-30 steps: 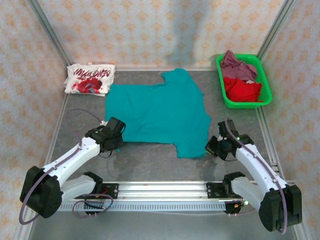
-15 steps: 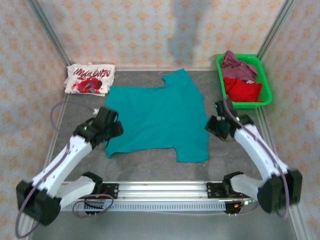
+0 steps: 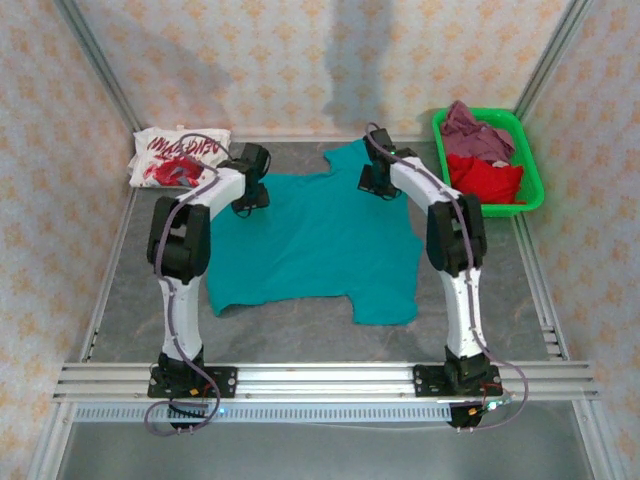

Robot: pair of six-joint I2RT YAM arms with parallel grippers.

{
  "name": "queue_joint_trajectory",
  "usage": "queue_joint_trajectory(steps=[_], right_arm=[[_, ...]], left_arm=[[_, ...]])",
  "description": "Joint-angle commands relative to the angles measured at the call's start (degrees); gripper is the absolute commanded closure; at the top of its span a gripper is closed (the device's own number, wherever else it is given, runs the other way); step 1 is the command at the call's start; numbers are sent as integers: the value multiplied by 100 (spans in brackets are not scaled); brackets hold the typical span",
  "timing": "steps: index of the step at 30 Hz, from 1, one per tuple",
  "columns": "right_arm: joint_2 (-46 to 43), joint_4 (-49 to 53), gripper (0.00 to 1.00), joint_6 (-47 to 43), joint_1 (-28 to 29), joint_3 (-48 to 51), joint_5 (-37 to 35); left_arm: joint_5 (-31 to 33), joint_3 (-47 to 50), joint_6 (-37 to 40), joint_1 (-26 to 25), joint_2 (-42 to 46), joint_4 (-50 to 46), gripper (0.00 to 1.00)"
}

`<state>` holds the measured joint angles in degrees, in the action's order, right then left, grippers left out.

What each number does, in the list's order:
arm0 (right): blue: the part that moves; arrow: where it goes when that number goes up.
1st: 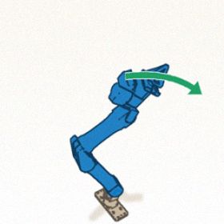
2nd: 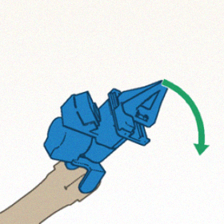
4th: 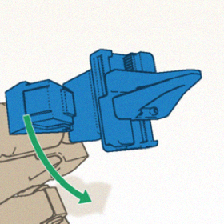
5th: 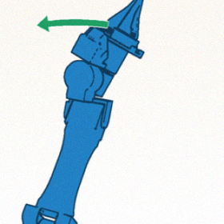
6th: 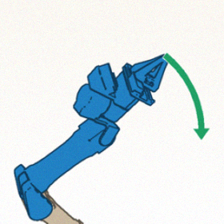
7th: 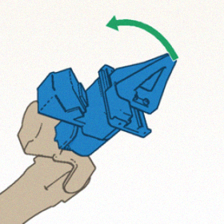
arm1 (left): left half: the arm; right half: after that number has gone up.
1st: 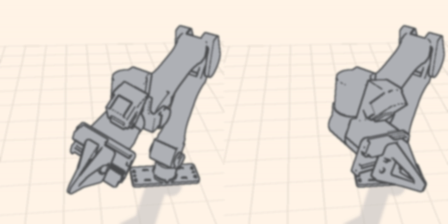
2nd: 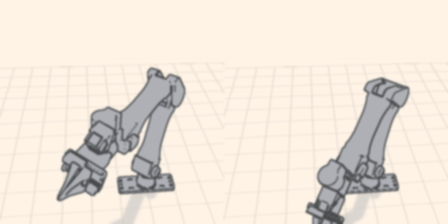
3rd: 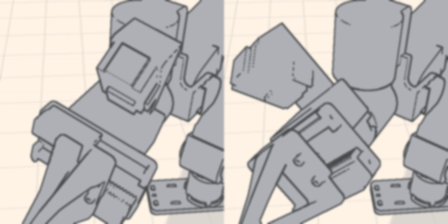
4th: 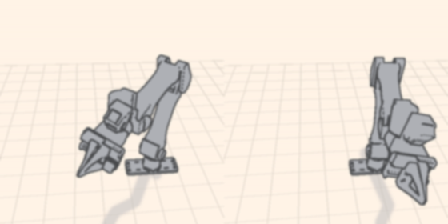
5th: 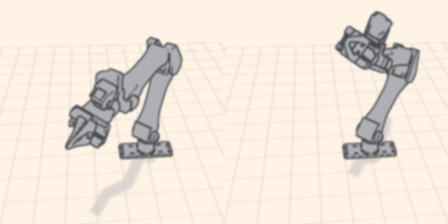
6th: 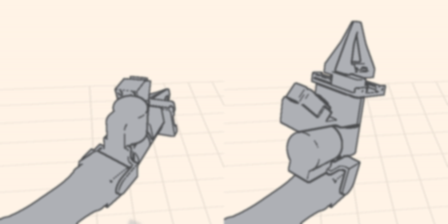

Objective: Fold and stack the t-shirts

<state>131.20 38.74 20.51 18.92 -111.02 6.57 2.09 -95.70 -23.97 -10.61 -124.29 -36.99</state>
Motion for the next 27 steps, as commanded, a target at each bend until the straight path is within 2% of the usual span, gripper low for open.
queue_joint_trajectory(steps=[1, 7, 15, 19, 22, 24, 26, 27], right_arm=[[502, 327, 100, 71, -29, -525, -135], [942, -67, 100, 634, -134, -533, -149], [760, -579, 100, 1109, -650, 95, -329], [987, -310, 100, 958, -852, -347, -323], [1134, -163, 100, 824, -906, -770, -273], [1236, 21, 100, 717, -899, -1153, -206], [1268, 252, 100, 627, -899, -1566, 70], [1234, 379, 96, 610, -899, -1721, 234]], left_arm=[[-203, -375, -239, 14, -263, -158, 53], [-531, -322, -433, -59, -533, 211, 54], [-734, -1381, -145, -400, -1368, -162, 54], [-952, -2186, -187, -431, -1803, -351, 54], [-837, -2686, -260, -426, -1967, -650, 56], [-687, -2677, -374, -400, -1816, -617, 55], [-490, -2532, -351, -350, -1480, -431, 50], [-410, -2500, -318, -308, -1305, -406, 50]])
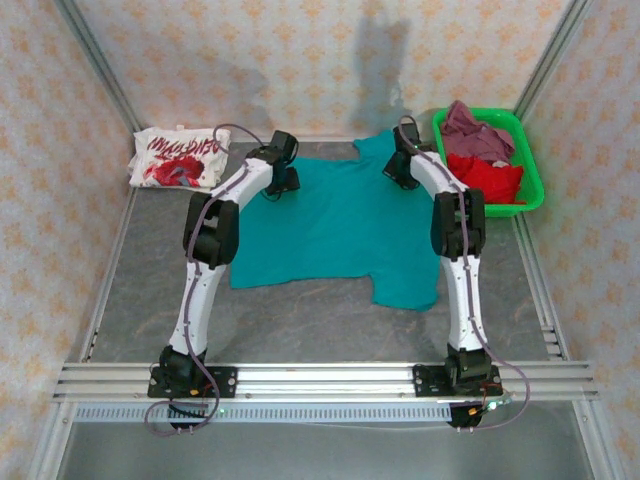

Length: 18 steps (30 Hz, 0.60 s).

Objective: Fold and stack the t-shirts

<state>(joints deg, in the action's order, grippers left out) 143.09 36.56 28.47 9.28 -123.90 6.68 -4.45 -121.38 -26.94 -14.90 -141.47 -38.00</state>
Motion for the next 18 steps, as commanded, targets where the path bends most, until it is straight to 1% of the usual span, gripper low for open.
queue_joint_trajectory(steps=[1, 3, 4, 6, 8, 10, 12, 14, 16, 17, 18], right_arm=[[-60, 754, 93, -232, 71, -542, 420], [-499, 918, 88, -386, 153, -417, 666], [-895, 846, 84, -480, 215, -51, 728], [-1955, 345, 77, -570, 362, 1195, 790], [-3301, -703, 69, -485, 502, 3071, 798], [-4477, -1691, 62, -421, 563, 4723, 856], [-5461, -2314, 60, -464, 585, 6158, 876], [-6344, -2611, 58, -704, 639, 7242, 985], [-7019, -2582, 57, -937, 693, 7924, 1050], [-7351, -2548, 55, -999, 704, 8235, 1004], [-7586, -2526, 54, -1033, 706, 8473, 945]], left_arm=[[325, 107, 37, 150, 638, -327, 50], [507, 463, 178, 165, 1279, -249, 50], [553, 946, 233, 162, 1777, -25, 50], [466, 2260, 181, 162, 2917, 707, 48], [356, 3735, 66, 162, 4221, 1458, 42], [409, 5050, -48, 162, 5177, 1718, 39], [402, 5934, -101, 226, 5959, 1538, 37], [289, 6693, -150, 369, 6576, 1127, 37], [45, 7213, -227, 578, 7067, 728, 38], [-119, 7426, -302, 707, 7261, 506, 38], [-256, 7573, -334, 820, 7371, 321, 39]])
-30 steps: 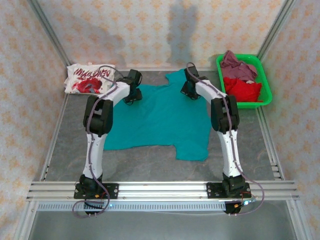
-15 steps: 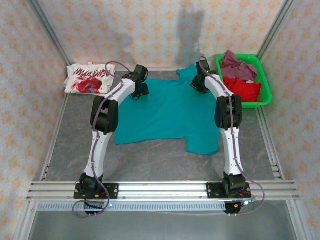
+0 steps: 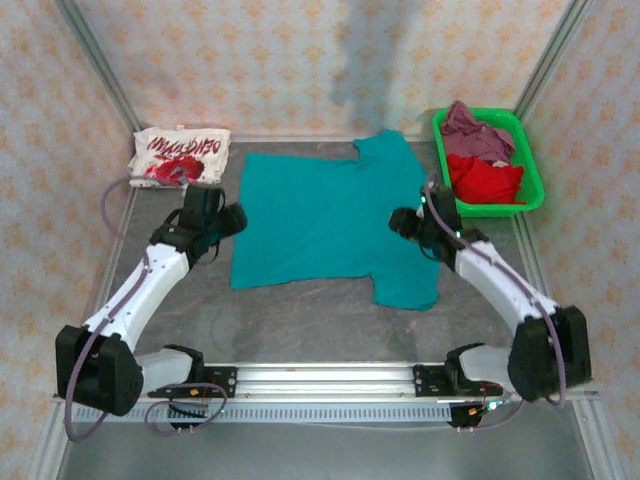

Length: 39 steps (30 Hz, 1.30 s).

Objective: Fold and stack the t-shirts

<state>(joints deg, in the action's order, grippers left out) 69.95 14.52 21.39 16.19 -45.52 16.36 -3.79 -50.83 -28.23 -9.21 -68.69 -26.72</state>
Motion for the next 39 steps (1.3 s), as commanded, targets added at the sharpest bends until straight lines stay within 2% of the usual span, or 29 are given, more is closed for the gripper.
queue_joint_trajectory(steps=[1, 4, 6, 12, 17, 22, 26, 28, 33, 37, 39], right_arm=[[-648, -355, 52, -316, 10, 922, -134], [-1218, -773, 49, -197, 25, 1487, -318], [-1344, -1012, 48, -151, 23, 1641, -412], [-1284, -1196, 47, -264, 21, 1642, -584], [-1249, -1246, 47, -255, 25, 1695, -674], [-1239, -1288, 47, -168, 20, 1816, -749], [-1203, -1060, 47, -87, 25, 1808, -848], [-1229, -870, 46, 20, 25, 1784, -959], [-1272, -238, 45, 166, -43, 1683, -1153], [-1386, 417, 45, 420, -284, 1621, -1029], [-1459, 786, 45, 560, -447, 1600, -933]], left_arm=[[-429, 644, -209, 327, 148, -1002, 40], [-702, 991, -499, 365, 16, -1087, 42], [-825, 1207, -649, 362, -190, -866, 48], [-1109, 1455, -638, 359, -663, -185, 52], [-1185, 1424, -561, 350, -914, 8, 53], [-1268, 1497, -595, 354, -1084, 232, 60], [-1347, 1541, -620, 348, -1127, 358, 73], [-1394, 1541, -640, 353, -1114, 375, 76], [-1317, 1476, -573, 358, -1050, 285, 93], [-1202, 1384, -508, 361, -957, 133, 100], [-1083, 1357, -501, 359, -883, 29, 100]])
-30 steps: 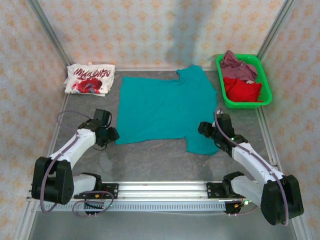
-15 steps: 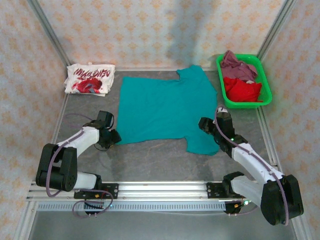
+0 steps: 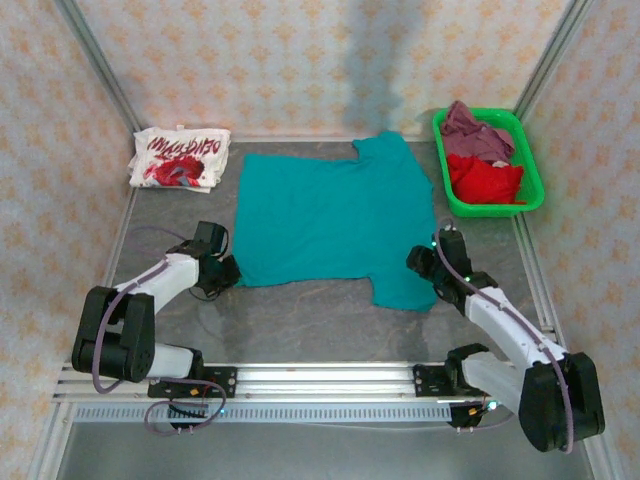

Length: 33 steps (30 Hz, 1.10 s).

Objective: Fold and stack the t-shirts

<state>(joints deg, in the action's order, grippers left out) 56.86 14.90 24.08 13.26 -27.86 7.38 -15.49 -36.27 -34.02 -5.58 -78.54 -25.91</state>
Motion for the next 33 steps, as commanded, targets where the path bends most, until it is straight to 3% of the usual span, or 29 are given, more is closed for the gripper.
queue_joint_trajectory(steps=[1, 9, 17, 21, 28, 33], right_arm=[[-202, 934, 45, 360, -255, -167, 68], [-231, 2563, 45, 820, -900, -291, 576], [176, 2545, 52, 842, -1000, -168, 1602], [314, 2407, 66, 792, -1000, -137, 1877], [558, 2127, 82, 738, -1000, -35, 1740], [430, 2260, 100, 733, -1005, -103, 1705]], left_arm=[[120, -99, 83, -3, 154, -82, 100], [485, -170, 150, 13, 612, -640, 100], [646, -7, 94, 75, 725, -609, 100], [729, 128, 21, 96, 786, -547, 100], [841, 209, -52, 162, 998, -607, 100], [894, 224, -76, 246, 1246, -760, 100]])
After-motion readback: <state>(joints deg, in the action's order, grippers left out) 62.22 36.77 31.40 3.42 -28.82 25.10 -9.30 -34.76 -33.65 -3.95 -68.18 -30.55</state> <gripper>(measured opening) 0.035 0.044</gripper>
